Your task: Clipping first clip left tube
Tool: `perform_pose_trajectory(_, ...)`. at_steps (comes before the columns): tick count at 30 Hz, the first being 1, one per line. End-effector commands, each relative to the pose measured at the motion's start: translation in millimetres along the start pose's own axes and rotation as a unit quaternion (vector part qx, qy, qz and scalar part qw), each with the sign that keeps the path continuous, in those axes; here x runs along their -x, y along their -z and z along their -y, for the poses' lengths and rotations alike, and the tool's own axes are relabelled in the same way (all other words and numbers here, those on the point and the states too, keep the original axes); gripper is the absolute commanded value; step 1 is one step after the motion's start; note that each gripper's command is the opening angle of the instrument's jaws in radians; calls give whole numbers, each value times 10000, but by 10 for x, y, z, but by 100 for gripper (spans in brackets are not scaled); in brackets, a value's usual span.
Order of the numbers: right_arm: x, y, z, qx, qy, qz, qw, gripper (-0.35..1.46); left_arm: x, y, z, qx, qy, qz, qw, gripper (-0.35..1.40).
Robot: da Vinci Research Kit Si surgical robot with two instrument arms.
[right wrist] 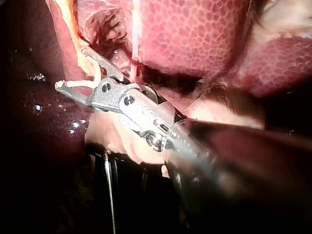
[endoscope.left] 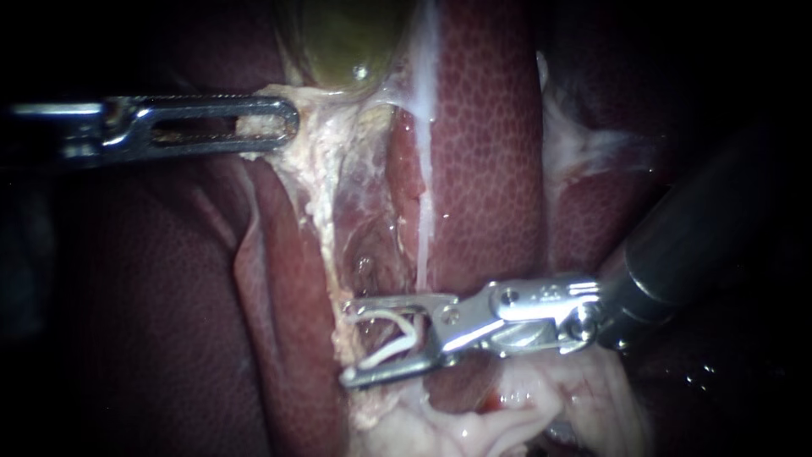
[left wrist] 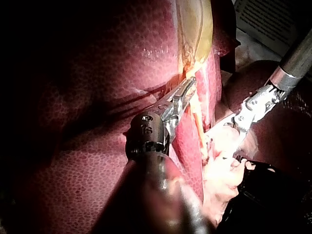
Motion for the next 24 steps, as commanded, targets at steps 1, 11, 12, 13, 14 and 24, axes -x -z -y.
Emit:
perform_pose_trajectory(1,-2,4,-1,11,-10,-9,10000,56,0,0,0,-1,-1,-1,10000,-35)
perform_pose_trajectory(11,-14,24,-4,-9,-63,-27,10000,54,0,0,0,-1,-1,-1,10000,-35)
perform_pose_trajectory(12,-14,25,-4,-10,-64,-28,10000,54,0,0,0,-1,-1,-1,10000,-35)
perform_pose_trajectory(13,-15,25,-5,-9,-66,-28,10000,54,0,0,0,0,-1,-1,10000,-35)
perform_pose_trajectory(14,-14,25,-5,-10,-66,-28,10000,54,0,0,0,0,-1,-1,10000,-35)
perform_pose_trajectory(24,-10,22,-16,5,-68,-30,10000,54,0,0,2,4,1,1,10000,-35)
